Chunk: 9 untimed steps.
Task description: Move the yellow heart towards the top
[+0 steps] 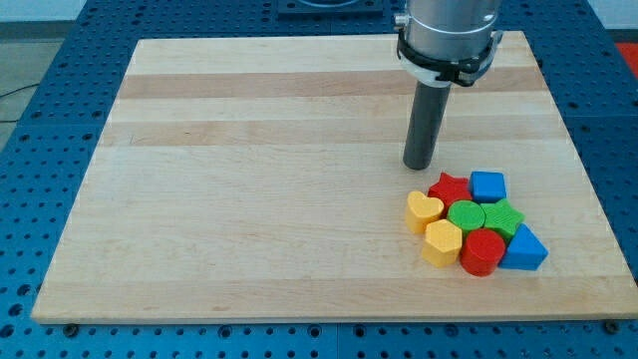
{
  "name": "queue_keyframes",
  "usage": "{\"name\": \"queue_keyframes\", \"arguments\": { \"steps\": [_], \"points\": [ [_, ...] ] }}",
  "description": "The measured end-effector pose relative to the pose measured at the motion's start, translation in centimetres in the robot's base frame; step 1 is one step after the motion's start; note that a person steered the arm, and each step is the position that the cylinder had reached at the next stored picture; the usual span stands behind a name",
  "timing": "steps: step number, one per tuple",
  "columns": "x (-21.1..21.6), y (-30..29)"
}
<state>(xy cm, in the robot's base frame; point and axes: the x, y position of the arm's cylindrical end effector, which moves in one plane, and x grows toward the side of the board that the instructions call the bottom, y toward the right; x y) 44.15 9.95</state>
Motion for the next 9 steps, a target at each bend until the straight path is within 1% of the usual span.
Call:
{"name": "queue_keyframes", "arguments": {
  "steps": [1,2,3,4,5,6,7,9],
  "points": [
    [0.3,1.5],
    [-5.4,8.3],
    [-1.1,18.4],
    [8.9,20.3],
    [14.0,15.3],
    [14.5,8.9],
    [13.6,2.2],
    [7.0,-2.5]
  ]
}}
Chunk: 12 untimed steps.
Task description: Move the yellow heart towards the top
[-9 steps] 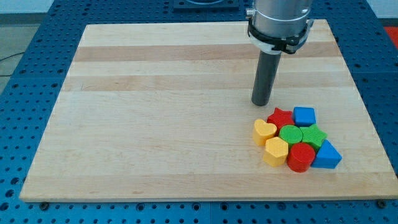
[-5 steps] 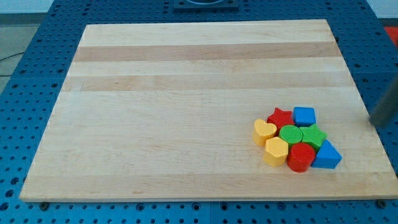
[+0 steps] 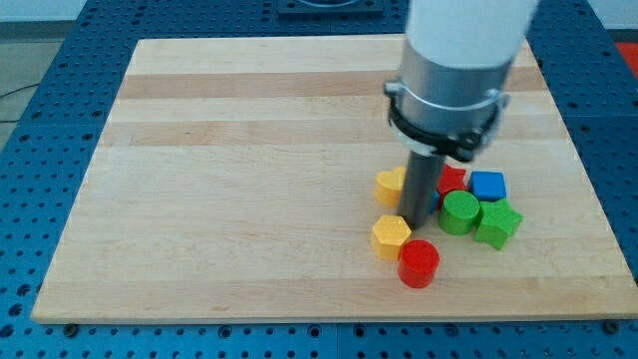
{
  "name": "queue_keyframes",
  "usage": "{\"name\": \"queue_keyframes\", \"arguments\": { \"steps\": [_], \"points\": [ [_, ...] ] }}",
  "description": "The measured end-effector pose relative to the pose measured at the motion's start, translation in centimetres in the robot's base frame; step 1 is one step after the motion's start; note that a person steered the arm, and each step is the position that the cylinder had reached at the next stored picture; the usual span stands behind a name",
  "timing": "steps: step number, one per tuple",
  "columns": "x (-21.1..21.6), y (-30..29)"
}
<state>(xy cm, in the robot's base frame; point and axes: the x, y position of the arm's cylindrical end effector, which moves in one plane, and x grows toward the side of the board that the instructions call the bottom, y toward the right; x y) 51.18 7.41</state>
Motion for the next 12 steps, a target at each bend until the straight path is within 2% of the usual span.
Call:
{"name": "queue_keyframes", "arguments": {
  "steps": [1,2,4,5,6,7,8,9,10,11,12],
  "points": [
    [-2.5,-3.3],
    [-3.5,-3.9],
    [-3.9,-2.2],
    [-4.7,1.1],
    [-7.2,2.1],
    [-9.3,-4.1],
    [-9.4,-12.7],
    [-9.4,-16.6],
    [-5.8,-9.4],
    [-2.6,-4.7],
    [0.6,-2.8]
  ]
}}
